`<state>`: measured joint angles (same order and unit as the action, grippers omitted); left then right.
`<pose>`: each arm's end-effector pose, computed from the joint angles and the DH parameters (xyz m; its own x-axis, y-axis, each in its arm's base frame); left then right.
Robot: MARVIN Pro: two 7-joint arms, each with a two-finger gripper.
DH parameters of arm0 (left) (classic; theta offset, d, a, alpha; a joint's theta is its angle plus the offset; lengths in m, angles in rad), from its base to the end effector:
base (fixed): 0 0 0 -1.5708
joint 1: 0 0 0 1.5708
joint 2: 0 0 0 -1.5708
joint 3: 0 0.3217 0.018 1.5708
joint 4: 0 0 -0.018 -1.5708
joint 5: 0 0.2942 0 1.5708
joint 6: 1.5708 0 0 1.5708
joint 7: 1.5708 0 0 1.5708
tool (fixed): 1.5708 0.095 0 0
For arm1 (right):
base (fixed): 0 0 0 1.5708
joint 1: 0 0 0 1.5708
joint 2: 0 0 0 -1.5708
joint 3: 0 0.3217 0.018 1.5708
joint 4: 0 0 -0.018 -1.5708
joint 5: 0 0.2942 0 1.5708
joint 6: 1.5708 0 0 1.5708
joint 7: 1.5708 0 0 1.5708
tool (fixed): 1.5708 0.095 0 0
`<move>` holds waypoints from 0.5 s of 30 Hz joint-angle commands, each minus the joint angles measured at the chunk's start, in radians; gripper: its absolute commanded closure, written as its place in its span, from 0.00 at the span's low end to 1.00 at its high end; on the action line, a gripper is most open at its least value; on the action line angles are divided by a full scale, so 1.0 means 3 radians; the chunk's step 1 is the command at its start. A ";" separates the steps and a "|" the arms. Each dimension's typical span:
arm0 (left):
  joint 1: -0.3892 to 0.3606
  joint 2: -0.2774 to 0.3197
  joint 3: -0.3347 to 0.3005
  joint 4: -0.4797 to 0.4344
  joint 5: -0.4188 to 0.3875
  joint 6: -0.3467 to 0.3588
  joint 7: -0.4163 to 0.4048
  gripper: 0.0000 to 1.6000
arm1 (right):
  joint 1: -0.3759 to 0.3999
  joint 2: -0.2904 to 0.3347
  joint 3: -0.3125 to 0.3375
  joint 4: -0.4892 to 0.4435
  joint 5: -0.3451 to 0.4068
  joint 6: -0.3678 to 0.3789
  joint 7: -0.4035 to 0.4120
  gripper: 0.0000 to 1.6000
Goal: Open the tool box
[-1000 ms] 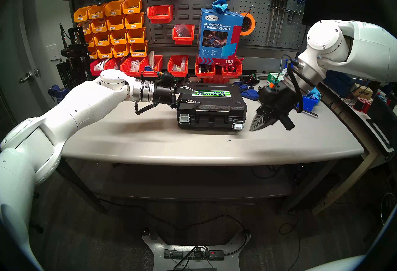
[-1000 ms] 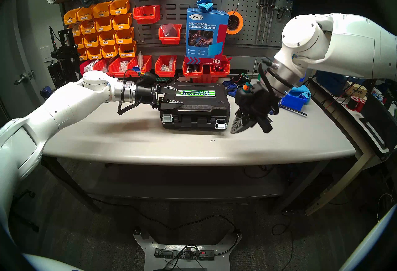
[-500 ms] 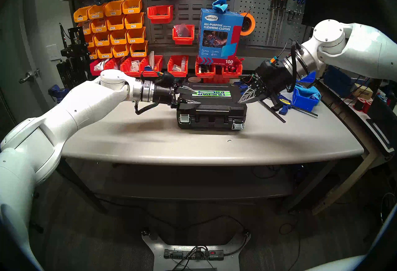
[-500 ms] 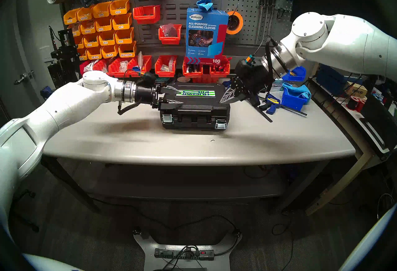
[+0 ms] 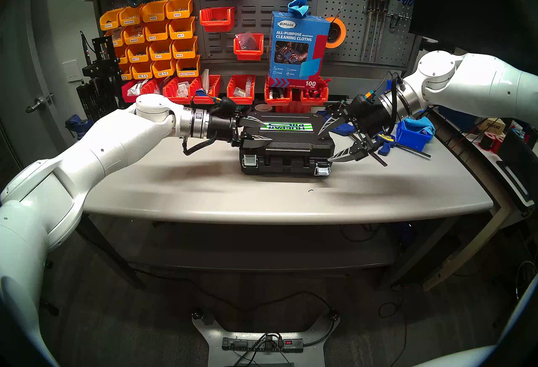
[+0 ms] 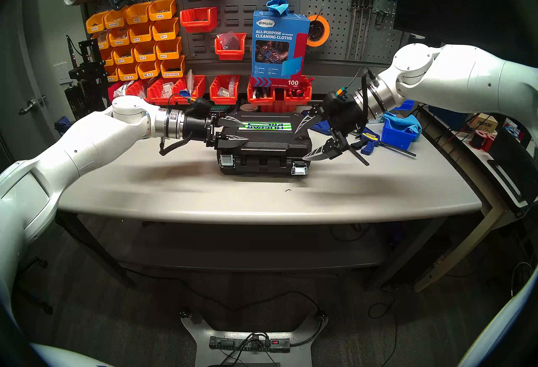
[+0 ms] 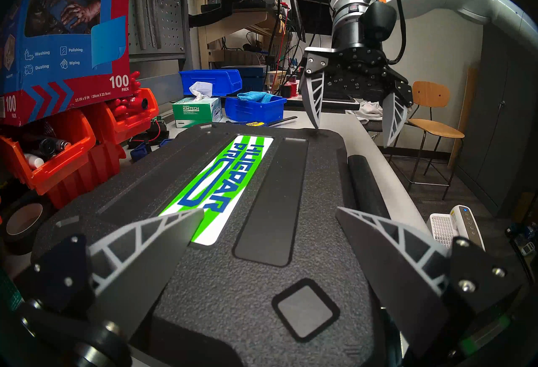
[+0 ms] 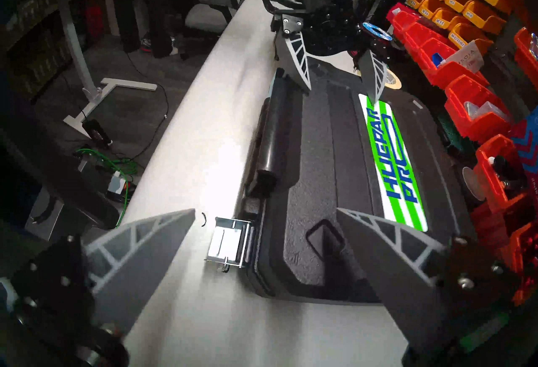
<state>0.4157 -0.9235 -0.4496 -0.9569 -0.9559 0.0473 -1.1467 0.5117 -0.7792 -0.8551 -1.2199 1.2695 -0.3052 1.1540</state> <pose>0.5529 0.0364 -0.1426 0.0264 -0.2510 0.9676 -0.9836 -0.1791 -0.0196 0.4988 -0.1095 -0.0358 -0.2360 0.6603 0.7129 0.9699 0.1150 0.2145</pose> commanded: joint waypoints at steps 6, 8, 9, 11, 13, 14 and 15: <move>0.0014 0.0009 0.0028 0.0006 0.0023 0.0020 0.0002 0.00 | -0.0218 -0.0180 0.0107 0.0324 0.0187 -0.0092 0.0102 0.00; 0.0014 0.0009 0.0028 0.0006 0.0023 0.0019 0.0003 0.00 | -0.0210 -0.0204 0.0116 0.0376 0.0197 -0.0090 0.0132 0.00; 0.0014 0.0009 0.0028 0.0006 0.0023 0.0019 0.0003 0.00 | -0.0210 -0.0217 0.0122 0.0405 0.0205 -0.0090 0.0149 0.00; 0.0014 0.0009 0.0028 0.0006 0.0022 0.0019 0.0003 0.00 | -0.0204 -0.0247 0.0139 0.0474 0.0218 -0.0094 0.0172 0.00; 0.0014 0.0009 0.0028 0.0006 0.0022 0.0018 0.0003 0.00 | -0.0214 -0.0273 0.0160 0.0539 0.0245 -0.0101 0.0203 0.00; 0.0014 0.0009 0.0028 0.0006 0.0022 0.0018 0.0003 0.00 | -0.0240 -0.0283 0.0188 0.0588 0.0290 -0.0117 0.0219 0.00; 0.0014 0.0009 0.0028 0.0006 0.0021 0.0018 0.0003 0.00 | -0.0255 -0.0293 0.0209 0.0636 0.0325 -0.0120 0.0226 0.00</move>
<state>0.4156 -0.9230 -0.4493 -0.9576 -0.9559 0.0476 -1.1451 0.4398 -0.8370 -0.8293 -1.0991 1.3263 -0.3372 1.2049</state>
